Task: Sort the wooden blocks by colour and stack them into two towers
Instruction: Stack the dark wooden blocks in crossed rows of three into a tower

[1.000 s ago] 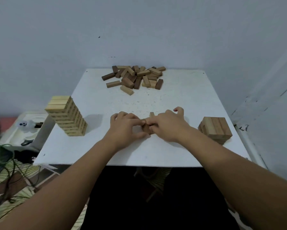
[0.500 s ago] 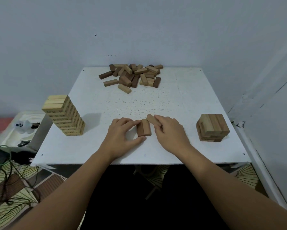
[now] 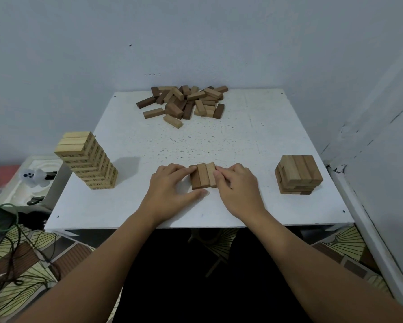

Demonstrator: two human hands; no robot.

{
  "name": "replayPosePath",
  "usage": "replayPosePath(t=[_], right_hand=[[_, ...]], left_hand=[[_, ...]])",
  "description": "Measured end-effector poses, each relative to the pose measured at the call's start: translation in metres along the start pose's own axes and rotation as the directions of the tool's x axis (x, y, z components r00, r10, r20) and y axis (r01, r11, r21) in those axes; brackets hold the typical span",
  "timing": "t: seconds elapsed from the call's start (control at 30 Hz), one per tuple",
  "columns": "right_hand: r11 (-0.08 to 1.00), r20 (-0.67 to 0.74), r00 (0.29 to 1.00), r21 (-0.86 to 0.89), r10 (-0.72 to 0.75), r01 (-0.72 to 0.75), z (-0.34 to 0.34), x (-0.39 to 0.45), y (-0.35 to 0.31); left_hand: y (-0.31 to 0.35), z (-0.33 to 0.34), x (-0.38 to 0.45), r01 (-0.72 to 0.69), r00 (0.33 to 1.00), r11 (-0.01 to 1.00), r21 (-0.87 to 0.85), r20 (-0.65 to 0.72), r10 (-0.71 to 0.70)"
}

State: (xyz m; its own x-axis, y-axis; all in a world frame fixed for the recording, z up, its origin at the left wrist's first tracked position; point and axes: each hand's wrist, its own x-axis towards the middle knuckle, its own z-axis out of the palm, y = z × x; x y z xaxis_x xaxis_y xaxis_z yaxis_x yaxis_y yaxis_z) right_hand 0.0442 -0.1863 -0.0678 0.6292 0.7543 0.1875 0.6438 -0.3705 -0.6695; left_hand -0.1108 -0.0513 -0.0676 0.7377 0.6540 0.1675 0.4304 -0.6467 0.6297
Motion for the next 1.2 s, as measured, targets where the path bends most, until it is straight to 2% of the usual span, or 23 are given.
replayPosePath(t=[0.07,0.2,0.3,0.4,0.57,0.67,0.87,1.2], right_hand=[[1.000,-0.006,1.000,0.002,0.011,-0.011,0.001,0.001,0.002],[0.999,-0.023,0.999,0.022,0.035,-0.035,0.002,0.001,0.005],[0.999,-0.016,0.999,0.024,0.039,-0.038,0.002,0.001,0.007],[0.997,-0.029,0.998,0.060,0.057,-0.056,0.002,0.001,0.009],[0.995,-0.071,0.993,0.045,0.090,-0.087,0.002,0.000,0.008],[0.996,-0.066,0.994,-0.019,0.087,-0.088,0.001,0.001,0.009],[0.997,-0.049,0.998,-0.063,0.039,-0.042,0.006,0.001,0.014],[0.996,-0.063,0.998,-0.086,-0.009,0.003,0.008,0.002,0.014]], left_hand=[[0.008,0.000,0.001,0.041,0.999,0.999,0.026,-0.005,-0.041],[0.025,0.010,0.003,0.097,0.995,0.978,0.186,-0.035,-0.093],[0.029,0.019,0.004,0.123,0.991,0.967,0.222,-0.072,-0.110],[0.027,0.017,0.008,0.133,0.990,0.975,0.180,-0.070,-0.122],[0.016,-0.006,0.023,0.078,0.984,0.988,0.131,0.151,-0.098],[0.011,-0.014,0.027,0.046,0.974,0.994,0.100,0.218,-0.067],[0.002,-0.017,0.015,0.228,0.968,0.974,0.021,0.105,-0.229],[-0.005,-0.020,0.020,0.201,0.971,0.972,-0.123,0.156,-0.181]])
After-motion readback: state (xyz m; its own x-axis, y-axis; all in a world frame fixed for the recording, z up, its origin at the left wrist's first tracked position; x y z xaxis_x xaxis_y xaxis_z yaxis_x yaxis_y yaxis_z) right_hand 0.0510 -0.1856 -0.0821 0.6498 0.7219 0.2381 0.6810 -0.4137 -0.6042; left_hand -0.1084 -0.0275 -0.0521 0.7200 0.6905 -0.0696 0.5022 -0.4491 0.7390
